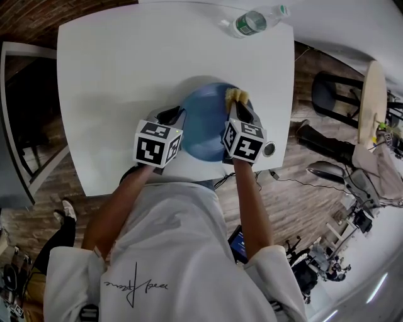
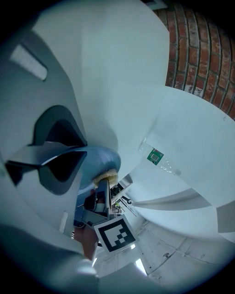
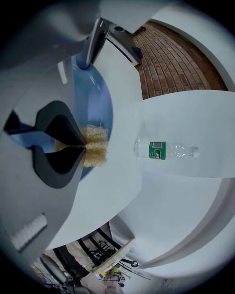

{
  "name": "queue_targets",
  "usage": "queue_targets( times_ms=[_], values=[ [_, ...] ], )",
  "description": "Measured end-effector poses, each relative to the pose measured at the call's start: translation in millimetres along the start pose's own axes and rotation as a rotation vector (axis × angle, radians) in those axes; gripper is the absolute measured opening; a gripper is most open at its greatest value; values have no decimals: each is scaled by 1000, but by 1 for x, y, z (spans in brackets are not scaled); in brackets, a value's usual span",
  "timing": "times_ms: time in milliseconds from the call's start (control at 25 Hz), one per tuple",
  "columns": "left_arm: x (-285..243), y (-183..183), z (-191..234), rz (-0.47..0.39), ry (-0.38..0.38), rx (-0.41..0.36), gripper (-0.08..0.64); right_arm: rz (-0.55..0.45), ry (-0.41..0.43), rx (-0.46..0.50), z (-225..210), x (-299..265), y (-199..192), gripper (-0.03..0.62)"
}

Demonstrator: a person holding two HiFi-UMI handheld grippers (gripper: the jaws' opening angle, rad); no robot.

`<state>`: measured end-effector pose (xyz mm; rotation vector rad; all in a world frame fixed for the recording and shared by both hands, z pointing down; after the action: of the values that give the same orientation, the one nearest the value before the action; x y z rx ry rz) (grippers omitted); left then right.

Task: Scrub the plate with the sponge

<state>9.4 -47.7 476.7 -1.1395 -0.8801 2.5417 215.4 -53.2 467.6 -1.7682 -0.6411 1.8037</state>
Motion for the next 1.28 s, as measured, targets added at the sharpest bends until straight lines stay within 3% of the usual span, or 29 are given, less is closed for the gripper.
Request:
queue_targets(
  times_ms=[1280],
  values=[
    [1, 0, -1, -6, 1, 6, 52, -6, 68, 71, 36, -6, 10, 25]
  ],
)
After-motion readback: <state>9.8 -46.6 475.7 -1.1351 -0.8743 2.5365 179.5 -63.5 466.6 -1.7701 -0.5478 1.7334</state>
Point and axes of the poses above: the fingertips, and each gripper's own axes: x backward along the fingers, z to its left, y out of its top, the point moved 7 cm from there along x, backward along the fingers, and after that the axes turned 7 degrees about -z, right-handed, at the moved point
